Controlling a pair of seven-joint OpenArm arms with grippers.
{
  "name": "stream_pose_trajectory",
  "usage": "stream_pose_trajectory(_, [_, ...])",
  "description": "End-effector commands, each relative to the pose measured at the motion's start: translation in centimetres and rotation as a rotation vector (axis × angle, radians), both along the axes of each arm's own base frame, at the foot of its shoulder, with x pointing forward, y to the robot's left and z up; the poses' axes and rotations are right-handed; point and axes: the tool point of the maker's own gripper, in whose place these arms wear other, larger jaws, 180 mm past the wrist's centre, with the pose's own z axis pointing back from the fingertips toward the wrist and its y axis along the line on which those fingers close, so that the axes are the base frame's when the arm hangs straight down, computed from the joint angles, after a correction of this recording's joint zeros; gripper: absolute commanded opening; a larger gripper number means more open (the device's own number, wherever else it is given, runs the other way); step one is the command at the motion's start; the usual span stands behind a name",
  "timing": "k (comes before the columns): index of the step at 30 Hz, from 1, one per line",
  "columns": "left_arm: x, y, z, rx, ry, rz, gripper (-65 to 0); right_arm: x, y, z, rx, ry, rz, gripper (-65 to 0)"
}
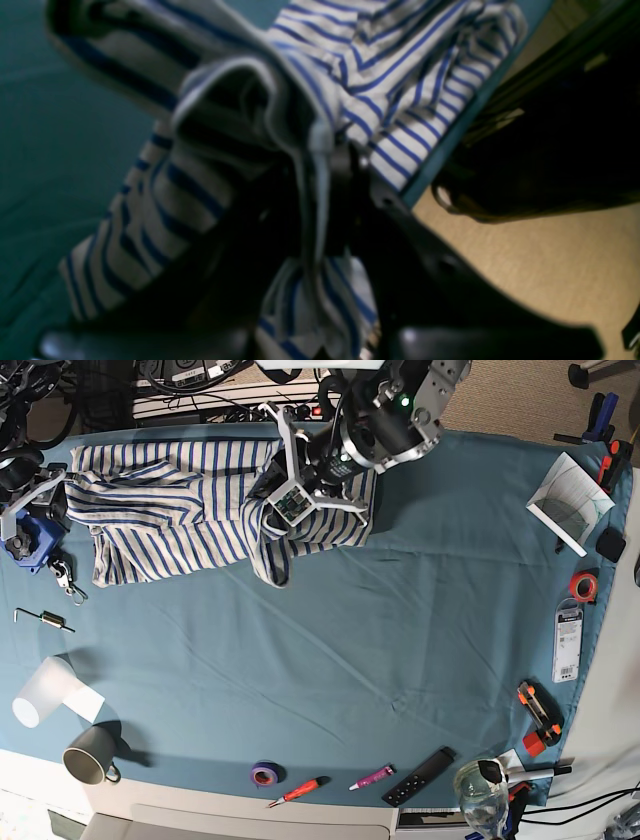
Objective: Fold the T-shirt properly
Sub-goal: 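Fold the held end over toward the right gripper and lay it down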
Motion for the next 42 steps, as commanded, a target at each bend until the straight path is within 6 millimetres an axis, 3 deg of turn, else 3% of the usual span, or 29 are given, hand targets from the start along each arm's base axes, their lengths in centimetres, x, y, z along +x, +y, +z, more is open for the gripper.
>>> stream_pose_trajectory(1, [0.3, -0.6, 1.1, -0.047, -0.021, -0.003, -65.0, 0.6, -0.3, 1.2, -0.025, -0.035, 0.013, -41.8])
stream_pose_trajectory(5, [0.6, -1.0, 0.6, -0.059, -0.02, -0.003, -65.0, 0.6, -0.3, 1.2, -0.025, -0.035, 0.014, -41.8])
stream_pose_trajectory(10, [0.6, -1.6, 1.9, -0.117, -0.081, -0.035, -63.4, 0.6, -0.3, 1.2, -0.026, -0.035, 0.014, -41.8])
stream_pose_trajectory(13, [0.3, -2.1, 2.3, -0.137, -0.084, -0.056, -42.9, 0.6, -0.3, 1.2, -0.025, -0.036, 0.014, -41.8])
stream_pose_trajectory(16, [0.1, -2.5, 2.9, -0.182, -0.06, -0.057, -35.5, 0.6, -0.3, 1.2, -0.026, -0.035, 0.013, -41.8])
stream_pose_trajectory(24, [-0.3, -2.2, 2.8, -0.148, -0.036, -0.073, -37.1, 0.6, -0.3, 1.2, -0.026, -0.036, 0.014, -41.8])
stream_pose_trajectory(26, [-0.3, -1.7, 2.8, -0.119, -0.02, -0.057, -43.9, 0.6, -0.3, 1.2, -0.026, -0.038, 0.014, -41.8])
stream_pose_trajectory(30, [0.4, 0.3, 2.8, -0.038, -0.001, 0.052, -65.0, 0.6, -0.3, 1.2, -0.026, -0.039, 0.014, -41.8])
stream_pose_trajectory(36, [-1.1, 1.8, 0.6, 0.045, 0.065, 0.09, -65.0, 0.7, -0.3, 1.3, -0.026, -0.041, 0.014, -41.8])
stream_pose_trajectory(42, [-0.8, 1.7, -0.7, 0.052, 0.047, 0.097, -65.0, 0.7, -0.3, 1.3, -0.026, -0.04, 0.014, -41.8])
